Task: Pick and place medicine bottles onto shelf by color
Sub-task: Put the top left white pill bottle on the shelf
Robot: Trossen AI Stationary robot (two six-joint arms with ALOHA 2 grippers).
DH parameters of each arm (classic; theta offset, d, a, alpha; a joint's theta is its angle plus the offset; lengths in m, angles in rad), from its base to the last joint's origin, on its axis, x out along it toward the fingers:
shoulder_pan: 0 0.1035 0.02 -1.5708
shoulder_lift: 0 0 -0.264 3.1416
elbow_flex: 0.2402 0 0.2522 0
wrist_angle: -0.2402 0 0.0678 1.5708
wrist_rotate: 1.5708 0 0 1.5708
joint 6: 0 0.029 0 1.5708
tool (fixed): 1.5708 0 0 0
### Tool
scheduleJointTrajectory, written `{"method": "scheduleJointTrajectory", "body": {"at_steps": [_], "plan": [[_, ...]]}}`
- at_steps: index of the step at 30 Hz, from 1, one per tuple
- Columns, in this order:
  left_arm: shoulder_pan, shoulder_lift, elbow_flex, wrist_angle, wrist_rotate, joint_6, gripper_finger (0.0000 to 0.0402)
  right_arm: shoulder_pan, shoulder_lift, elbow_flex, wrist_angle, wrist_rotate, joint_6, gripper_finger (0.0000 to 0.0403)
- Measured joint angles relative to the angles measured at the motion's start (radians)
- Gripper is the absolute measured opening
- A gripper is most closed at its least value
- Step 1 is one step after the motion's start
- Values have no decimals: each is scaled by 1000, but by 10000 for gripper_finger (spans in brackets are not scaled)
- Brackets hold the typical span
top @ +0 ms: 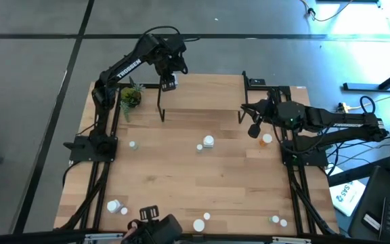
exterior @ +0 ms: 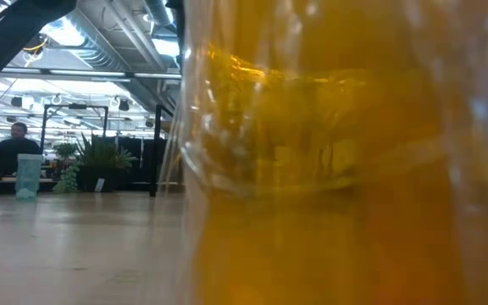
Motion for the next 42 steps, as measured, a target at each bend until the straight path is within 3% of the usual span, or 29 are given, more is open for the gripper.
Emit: {"method": "scheduleJointTrajectory", "body": {"at_steps": [10,18,28,42], "plan": [[2,0,0,0,-23,-14,169,0,0,0,0,0,0,39],[1,-1,-7,2,37,25,169,0,0,0,0,0,2,39],[-1,-2,-88,0,32,38,169,0,0,0,0,0,1,39],[21,-2,-91,30,1,53,169,0,0,0,0,0,-1,39]]}}
